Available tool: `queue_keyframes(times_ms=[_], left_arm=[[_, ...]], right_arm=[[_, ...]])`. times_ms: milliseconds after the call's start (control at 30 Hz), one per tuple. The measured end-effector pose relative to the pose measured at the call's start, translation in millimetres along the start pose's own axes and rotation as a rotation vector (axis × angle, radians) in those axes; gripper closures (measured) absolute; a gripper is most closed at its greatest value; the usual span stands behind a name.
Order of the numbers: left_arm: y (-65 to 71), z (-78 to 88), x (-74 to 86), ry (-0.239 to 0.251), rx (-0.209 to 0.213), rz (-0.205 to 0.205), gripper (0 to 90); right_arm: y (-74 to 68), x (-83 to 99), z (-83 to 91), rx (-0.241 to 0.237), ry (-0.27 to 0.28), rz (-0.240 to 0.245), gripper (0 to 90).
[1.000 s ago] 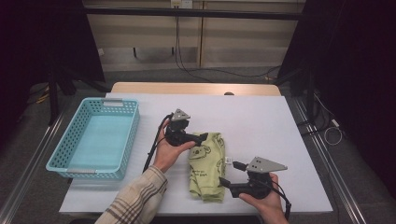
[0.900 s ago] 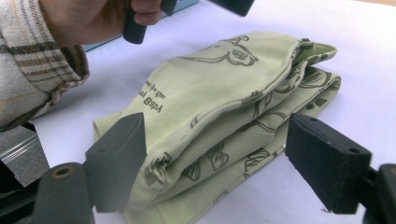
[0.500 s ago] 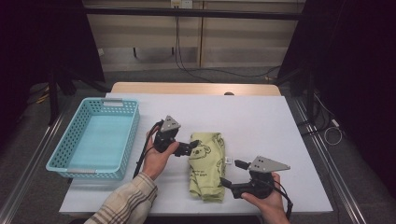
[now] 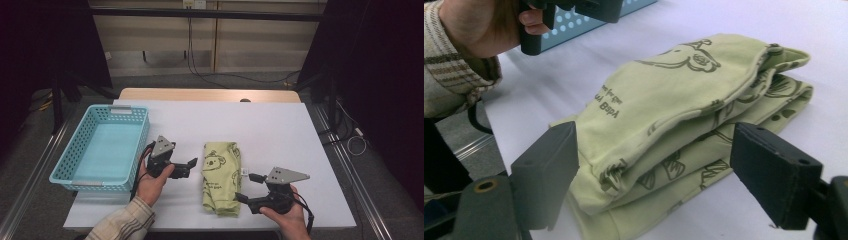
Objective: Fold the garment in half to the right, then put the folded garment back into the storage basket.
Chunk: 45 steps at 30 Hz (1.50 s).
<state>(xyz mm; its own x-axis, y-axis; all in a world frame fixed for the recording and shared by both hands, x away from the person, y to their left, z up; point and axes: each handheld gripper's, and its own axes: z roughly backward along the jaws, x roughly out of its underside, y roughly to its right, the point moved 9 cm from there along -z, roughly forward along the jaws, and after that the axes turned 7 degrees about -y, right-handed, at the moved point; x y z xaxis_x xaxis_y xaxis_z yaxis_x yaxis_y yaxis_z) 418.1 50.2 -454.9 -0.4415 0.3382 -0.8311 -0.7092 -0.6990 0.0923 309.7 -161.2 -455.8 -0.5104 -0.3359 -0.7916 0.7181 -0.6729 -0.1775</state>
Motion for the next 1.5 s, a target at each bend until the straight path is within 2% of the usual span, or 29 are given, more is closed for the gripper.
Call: queue_keyframes(times_ms=[67,167,233,300,333,367,400,500,533,567,600,667,700,733,800,1000,1067,1200,1300,1333,1433,1500], left_arm=[[-1.4,4.7,3.5,0.014,-0.005,0.006,4.8],[-0.6,11.3,10.2,0.005,-0.01,-0.001,4.8],[-0.4,14.8,12.9,0.01,-0.011,-0.005,4.8],[-0.9,18.5,16.2,0.01,-0.006,-0.005,4.8],[-3.3,20.5,18.6,-0.004,-0.02,-0.02,4.8],[-2.8,20.7,18.9,0.008,-0.018,-0.01,4.7],[-4.5,21.7,19.9,0.001,-0.022,-0.019,4.6],[-7.1,21.7,20.7,0.005,-0.025,-0.004,4.6],[-9.0,21.8,21.9,-0.006,-0.031,-0.011,4.6],[-8.3,21.1,21.8,-0.002,-0.028,0.003,4.6],[-9.2,20.7,23.5,-0.017,-0.029,-0.011,4.6],[-7.2,19.1,23.5,-0.016,-0.028,-0.007,4.6],[-8.1,19.4,24.4,-0.027,-0.034,-0.019,4.6],[-6.4,18.6,24.3,-0.023,-0.031,-0.002,4.7],[-4.7,18.1,24.6,-0.024,-0.023,-0.006,4.7],[-4.7,16.6,25.6,-0.035,-0.03,-0.023,4.7],[-4.6,16.4,25.4,-0.034,-0.028,-0.029,4.7],[-4.4,15.6,25.6,-0.031,-0.026,-0.015,4.8],[-5.5,15.3,26.2,-0.038,-0.031,-0.026,4.7],[-5.8,15.3,26.2,-0.037,-0.033,-0.029,4.8],[-5.1,14.0,25.9,-0.03,-0.028,-0.017,4.8],[-6.7,14.3,26.9,-0.045,-0.033,-0.035,4.8]], right_arm=[[-1.8,-0.5,-0.6,-0.008,-0.004,0.006,16.5],[-5.9,-1.4,-1.5,-0.014,-0.018,0.025,16.0],[-9.0,-2.3,-2.9,-0.009,-0.032,0.051,15.7],[-13.4,-3.9,-4.3,-0.028,-0.044,0.082,14.6],[-15.5,-4.9,-5.3,-0.033,-0.049,0.1,15.6],[-17.8,-5.4,-6.3,-0.038,-0.056,0.122,16.4],[-21.3,-5.9,-7.6,-0.052,-0.064,0.137,17.8],[-28.9,-5.9,-12.5,-0.067,-0.091,0.19,21.8],[-32.4,-5.9,-13.9,-0.077,-0.095,0.203,22.5],[-35.0,-5.0,-14.8,-0.088,-0.105,0.216,23.2],[-38.1,-4.6,-15.8,-0.099,-0.108,0.223,23.5],[-41.7,-2.5,-17.2,-0.119,-0.119,0.251,25.1],[-43.0,-0.7,-18.0,-0.132,-0.128,0.248,26.1],[-43.0,1.3,-19.2,-0.136,-0.135,0.252,26.3],[-42.5,5.7,-20.7,-0.137,-0.159,0.25,26.9],[-33.9,19.1,-27.9,-0.102,-0.244,0.279,27.2],[-32.9,22.7,-30.0,-0.108,-0.266,0.28,27.6],[-31.9,27.0,-32.4,-0.11,-0.288,0.302,32.0],[-33.6,31.8,-33.6,-0.117,-0.309,0.314,36.7],[-33.4,33.8,-34.6,-0.121,-0.317,0.331,36.7],[-34.4,39.7,-38.1,-0.14,-0.337,0.327,39.8],[-34.0,40.5,-39.0,-0.142,-0.343,0.336,41.7]])
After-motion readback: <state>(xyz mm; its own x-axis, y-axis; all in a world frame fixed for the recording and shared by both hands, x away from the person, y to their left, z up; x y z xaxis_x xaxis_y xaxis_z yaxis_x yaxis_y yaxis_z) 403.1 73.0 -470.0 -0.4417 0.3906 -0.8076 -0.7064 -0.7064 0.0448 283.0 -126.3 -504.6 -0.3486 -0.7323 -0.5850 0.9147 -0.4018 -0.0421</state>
